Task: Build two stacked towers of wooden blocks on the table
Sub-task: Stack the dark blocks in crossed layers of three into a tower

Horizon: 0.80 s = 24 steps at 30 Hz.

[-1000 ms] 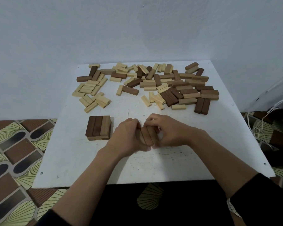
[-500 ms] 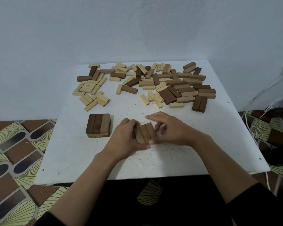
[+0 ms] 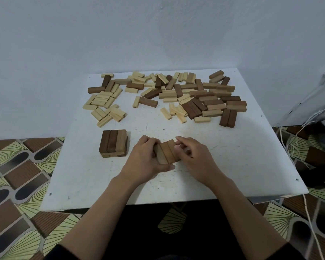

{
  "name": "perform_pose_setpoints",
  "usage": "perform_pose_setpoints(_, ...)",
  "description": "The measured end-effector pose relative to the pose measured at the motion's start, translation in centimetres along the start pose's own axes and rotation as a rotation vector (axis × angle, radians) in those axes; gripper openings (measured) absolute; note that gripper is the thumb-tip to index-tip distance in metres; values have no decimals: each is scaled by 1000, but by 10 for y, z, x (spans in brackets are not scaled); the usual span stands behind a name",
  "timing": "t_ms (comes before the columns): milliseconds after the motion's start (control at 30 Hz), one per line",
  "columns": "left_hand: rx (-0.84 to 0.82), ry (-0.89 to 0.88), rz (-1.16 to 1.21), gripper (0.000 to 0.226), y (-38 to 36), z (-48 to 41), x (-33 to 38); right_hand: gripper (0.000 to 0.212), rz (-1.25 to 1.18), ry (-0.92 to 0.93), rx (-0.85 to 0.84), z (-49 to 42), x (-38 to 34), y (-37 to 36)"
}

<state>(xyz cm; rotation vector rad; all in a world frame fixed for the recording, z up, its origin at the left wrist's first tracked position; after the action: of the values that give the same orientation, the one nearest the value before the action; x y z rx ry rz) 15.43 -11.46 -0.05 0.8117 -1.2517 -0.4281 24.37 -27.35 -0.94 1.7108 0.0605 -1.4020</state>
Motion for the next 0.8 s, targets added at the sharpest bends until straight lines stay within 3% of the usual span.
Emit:
perform_pose_setpoints(167, -98, -3, -1, 110, 14, 10, -2, 47, 23, -9, 49, 3, -4, 0)
perform_pose_setpoints(333, -10, -78, -37, 59, 29, 24, -2, 84, 262, -55, 62, 7, -13, -17)
perform_pose_setpoints(433, 69, -97, -31, 43, 33, 27, -4, 100, 450, -50, 122, 8, -22, -32)
perform_pose_setpoints(600, 147, -101, -37, 38, 36, 25, -8, 104, 493, -95, 151, 7, -24, -41)
perform_pose_setpoints(800, 172, -91, -25, 31, 37, 21, -11, 94, 459, -32, 212, 6, -21, -48)
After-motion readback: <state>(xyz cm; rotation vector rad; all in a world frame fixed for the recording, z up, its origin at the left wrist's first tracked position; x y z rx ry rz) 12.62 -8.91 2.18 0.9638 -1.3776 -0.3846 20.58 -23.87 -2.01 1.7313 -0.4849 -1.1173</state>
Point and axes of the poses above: each hand's wrist, its own z-axis away from the middle knuckle, its own y-axis out of the back of the hand, x = y × z, the point moved 2 cm from there along -z, towards the middle knuckle, and after that the axes turned 3 degrees about -x, right-handed, at the moved point
